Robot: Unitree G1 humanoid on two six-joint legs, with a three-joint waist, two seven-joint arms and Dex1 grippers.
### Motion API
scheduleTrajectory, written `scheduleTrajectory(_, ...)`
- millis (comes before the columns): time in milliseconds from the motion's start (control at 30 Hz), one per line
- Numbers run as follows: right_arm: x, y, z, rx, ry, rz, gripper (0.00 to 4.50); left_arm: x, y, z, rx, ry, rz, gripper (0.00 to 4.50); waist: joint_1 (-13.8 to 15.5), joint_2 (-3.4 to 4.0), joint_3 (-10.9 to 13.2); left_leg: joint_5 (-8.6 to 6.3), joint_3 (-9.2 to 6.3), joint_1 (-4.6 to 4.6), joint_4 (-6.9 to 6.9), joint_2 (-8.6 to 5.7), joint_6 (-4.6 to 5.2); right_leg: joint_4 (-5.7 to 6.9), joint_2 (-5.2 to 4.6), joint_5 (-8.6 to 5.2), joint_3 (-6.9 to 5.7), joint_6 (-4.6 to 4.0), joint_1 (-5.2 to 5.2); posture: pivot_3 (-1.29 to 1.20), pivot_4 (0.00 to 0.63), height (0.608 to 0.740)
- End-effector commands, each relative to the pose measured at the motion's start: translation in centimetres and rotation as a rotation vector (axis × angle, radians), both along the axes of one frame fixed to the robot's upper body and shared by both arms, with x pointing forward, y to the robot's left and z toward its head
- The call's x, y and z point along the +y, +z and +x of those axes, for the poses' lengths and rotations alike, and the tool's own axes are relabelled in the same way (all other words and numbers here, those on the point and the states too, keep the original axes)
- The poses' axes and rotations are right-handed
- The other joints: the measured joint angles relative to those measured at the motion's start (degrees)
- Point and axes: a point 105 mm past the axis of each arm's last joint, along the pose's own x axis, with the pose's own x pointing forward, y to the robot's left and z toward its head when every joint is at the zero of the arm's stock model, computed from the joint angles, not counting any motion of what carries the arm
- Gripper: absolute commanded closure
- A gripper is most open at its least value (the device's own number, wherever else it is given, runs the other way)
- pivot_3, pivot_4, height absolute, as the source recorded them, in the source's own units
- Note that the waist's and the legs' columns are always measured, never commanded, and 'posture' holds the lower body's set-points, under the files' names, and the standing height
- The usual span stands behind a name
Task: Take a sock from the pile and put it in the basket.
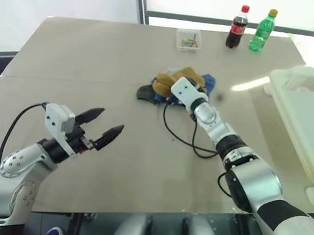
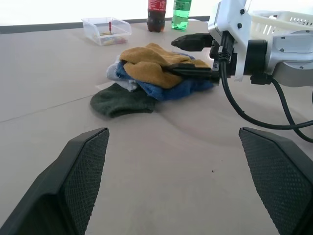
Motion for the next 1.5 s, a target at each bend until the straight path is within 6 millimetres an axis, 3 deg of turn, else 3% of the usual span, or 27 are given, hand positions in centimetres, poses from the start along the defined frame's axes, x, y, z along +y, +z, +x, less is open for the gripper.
scheduleTrajectory(33, 1.0, 1.8, 0.1, -0.061, 0.014, -0.001, 3.66, -0.1, 1.7, -0.4, -0.063, -0.006, 0.022, 0.0, -0.01, 0.0, 0.0, 0.0, 0.0, 0.0, 0.0, 0.0, 0.0, 0.0, 0.0, 0.0, 0.0, 0.0, 0.0, 0.0, 0.15, 0.74)
scheduleTrajectory(100, 1.1, 1.5, 0.0, -0.058, 0.021, -0.01, 4.41, 0.0, 1.8, -0.5, -0.064, -0.001, 0.023, 0.0, -0.01, 0.0, 0.0, 0.0, 0.0, 0.0, 0.0, 0.0, 0.0, 0.0, 0.01, 0.0, 0.0, 0.0, 0.0, 0.0, 0.15, 0.74)
scheduleTrajectory(333, 1.0, 1.2, -0.2, -0.057, 0.026, -0.005, 4.41, 0.0, 1.9, -0.7, -0.062, 0.007, 0.02, 0.0, 0.01, 0.0, 0.0, 0.0, 0.0, 0.0, 0.0, 0.0, 0.0, 0.0, 0.01, 0.0, -0.01, 0.0, 0.0, 0.0, 0.15, 0.74)
scheduleTrajectory(567, 0.5, 4.0, -0.7, -0.109, 0.136, 0.111, 4.41, -0.2, 1.7, -0.3, -0.058, 0.015, 0.003, 0.0, 0.08, 0.01, 0.01, 0.0, 0.0, 0.0, 0.0, 0.0, 0.0, -0.01, 0.01, 0.0, -0.01, 0.0, 0.0, 0.0, 0.15, 0.74)
scheduleTrajectory(667, 0.9, 4.0, -2.3, -0.099, 0.256, 0.146, 4.41, -0.6, 1.6, 0.1, -0.055, 0.004, -0.005, 0.0, 0.11, -0.01, -0.01, 0.0, -0.01, 0.0, 0.0, 0.0, 0.0, -0.02, 0.0, 0.0, -0.03, 0.0, 0.01, 0.0, 0.15, 0.74)
scheduleTrajectory(967, 0.1, -0.1, -7.5, 0.047, 0.457, 0.108, 4.41, -1.4, 1.6, 1.1, -0.048, -0.038, -0.01, 0.0, 0.51, -0.02, -0.02, 0.0, -0.01, 0.02, 0.02, 0.02, 0.0, 0.03, 0.0, 0.01, -0.02, 0.0, 0.05, 0.0, 0.15, 0.74)
scheduleTrajectory(1333, -0.2, 0.4, -14.0, 0.295, 0.715, 0.152, 4.41, -2.0, 1.6, 1.8, -0.037, -0.087, -0.004, 0.0, 1.25, -0.02, -0.02, -0.01, -0.04, 0.01, 0.03, 0.05, 0.0, -0.01, -0.02, 0.01, -0.04, 0.0, 0.06, 0.0, 0.15, 0.74)
scheduleTrajectory(1500, -0.4, -0.4, -16.1, 0.455, 0.82, 0.108, 4.41, -2.0, 1.4, 1.8, -0.021, -0.113, 0.004, 0.0, 1.87, -0.02, -0.02, -0.01, -0.05, 0.01, 0.03, 0.06, 0.0, -0.07, -0.03, 0.01, -0.08, 0.0, 0.06, 0.0, 0.15, 0.74)
